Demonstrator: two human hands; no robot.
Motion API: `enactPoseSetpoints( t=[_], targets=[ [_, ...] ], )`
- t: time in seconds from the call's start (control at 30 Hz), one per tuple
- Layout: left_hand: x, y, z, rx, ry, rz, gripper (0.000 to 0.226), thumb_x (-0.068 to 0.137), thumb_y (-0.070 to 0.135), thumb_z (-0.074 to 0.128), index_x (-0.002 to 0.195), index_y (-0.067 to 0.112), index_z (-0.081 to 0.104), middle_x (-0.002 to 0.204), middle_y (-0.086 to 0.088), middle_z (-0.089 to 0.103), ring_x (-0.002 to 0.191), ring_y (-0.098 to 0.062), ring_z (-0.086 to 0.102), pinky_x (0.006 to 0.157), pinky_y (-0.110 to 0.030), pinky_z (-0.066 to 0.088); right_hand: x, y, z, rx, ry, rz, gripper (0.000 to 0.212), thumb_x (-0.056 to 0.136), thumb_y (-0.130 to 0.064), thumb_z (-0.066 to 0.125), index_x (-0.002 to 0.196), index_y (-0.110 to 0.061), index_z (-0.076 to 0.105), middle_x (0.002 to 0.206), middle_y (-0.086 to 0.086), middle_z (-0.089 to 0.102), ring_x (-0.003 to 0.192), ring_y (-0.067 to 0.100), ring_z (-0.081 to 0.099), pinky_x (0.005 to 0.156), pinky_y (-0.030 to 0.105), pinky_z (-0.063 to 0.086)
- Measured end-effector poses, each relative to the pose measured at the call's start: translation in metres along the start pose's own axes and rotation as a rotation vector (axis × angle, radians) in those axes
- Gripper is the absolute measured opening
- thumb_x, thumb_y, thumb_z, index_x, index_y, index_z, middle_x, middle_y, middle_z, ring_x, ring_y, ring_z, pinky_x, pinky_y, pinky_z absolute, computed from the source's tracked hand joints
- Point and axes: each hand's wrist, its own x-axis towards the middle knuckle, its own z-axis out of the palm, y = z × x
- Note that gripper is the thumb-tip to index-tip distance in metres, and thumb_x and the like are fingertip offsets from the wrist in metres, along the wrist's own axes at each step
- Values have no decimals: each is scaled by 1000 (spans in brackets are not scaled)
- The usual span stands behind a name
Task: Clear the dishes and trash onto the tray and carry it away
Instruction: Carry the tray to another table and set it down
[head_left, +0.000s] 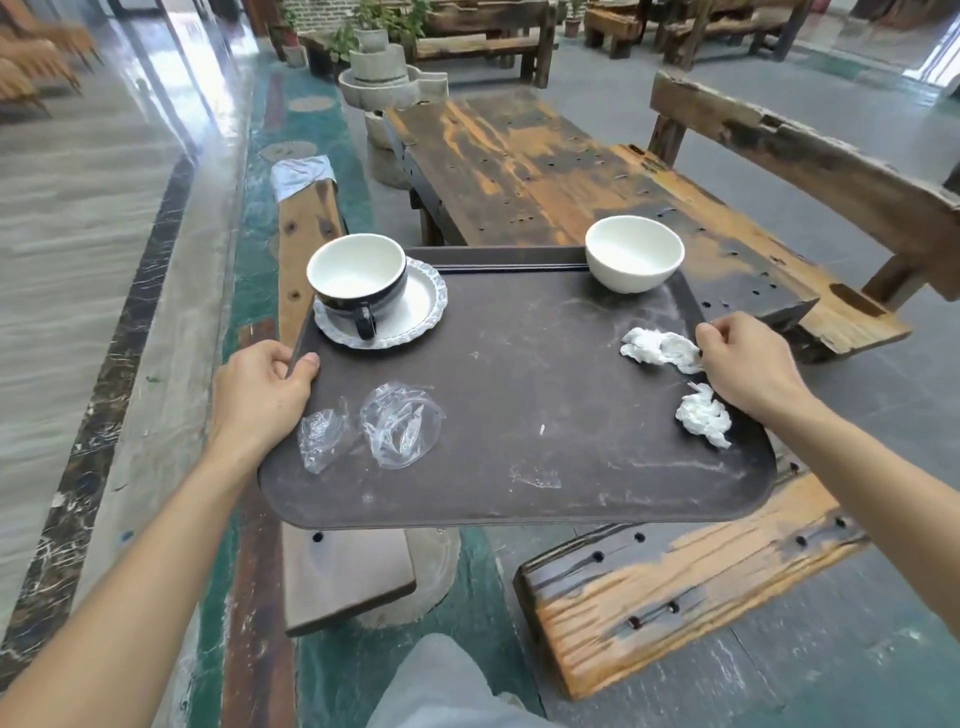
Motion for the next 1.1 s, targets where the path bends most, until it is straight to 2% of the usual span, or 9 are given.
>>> enactPoseSetpoints(
  t=[0.1,0.2,0.37,0.5,0.63,0.8,0.97,1.03,1.1],
  targets=[
    [32,7,17,-7,0,-16,25,90,38,65,74,19,62,66,-2,59,71,-28,59,63,-37,42,31,-1,10,21,-6,3,41,99,-27,41,68,-1,49,64,12,56,67,33,50,59,39,35],
    [63,11,33,-14,-9,-21,27,89,40,64,72,21,60,64,0,59,69,-27,59,62,-36,42,63,-6,21,29,-9,7,41,101,-28,41,81,3,58,77,15,64,79,37,55,68,38,37],
    [123,21,57,-9,-29,9,24,90,36,65,74,18,63,63,1,58,67,-24,56,62,-35,36,114,-16,44,25,-9,44,37,100,-32,40,73,-8,49,69,6,56,77,35,51,67,38,34],
    [177,29,74,-12,-51,28,25,90,37,64,73,20,62,62,2,57,65,-21,54,61,-34,35,150,-31,57,38,17,73,38,102,-29,40,83,-1,57,77,10,63,82,35,54,70,37,34],
    [225,36,92,-44,-61,46,27,89,38,65,70,20,61,60,2,56,65,-24,56,61,-35,38,185,-40,67,38,47,79,42,101,-27,39,80,6,54,74,19,64,77,39,56,66,40,37],
    [268,45,115,-61,-77,67,28,90,38,64,70,17,62,59,1,56,65,-25,57,62,-37,42,225,-46,77,25,58,107,42,101,-28,39,71,0,50,65,13,61,71,36,55,62,40,36],
    [302,55,140,-44,-108,75,28,91,36,64,73,14,63,62,-2,58,66,-24,58,63,-38,44,261,-44,91,4,47,119,40,100,-26,39,62,-11,36,52,8,47,58,32,45,57,40,34],
    [319,59,152,-34,-113,75,29,90,36,64,72,14,62,62,-4,59,67,-25,58,65,-40,45,276,-43,96,9,38,127,39,100,-26,39,64,-11,38,54,6,47,60,32,43,58,40,33],
    [338,66,166,-19,-126,74,29,91,35,64,73,13,63,64,-5,59,68,-23,57,63,-38,42,295,-43,100,18,34,159,37,103,-27,40,72,-8,48,64,7,55,70,33,48,63,40,33]
  ],
)
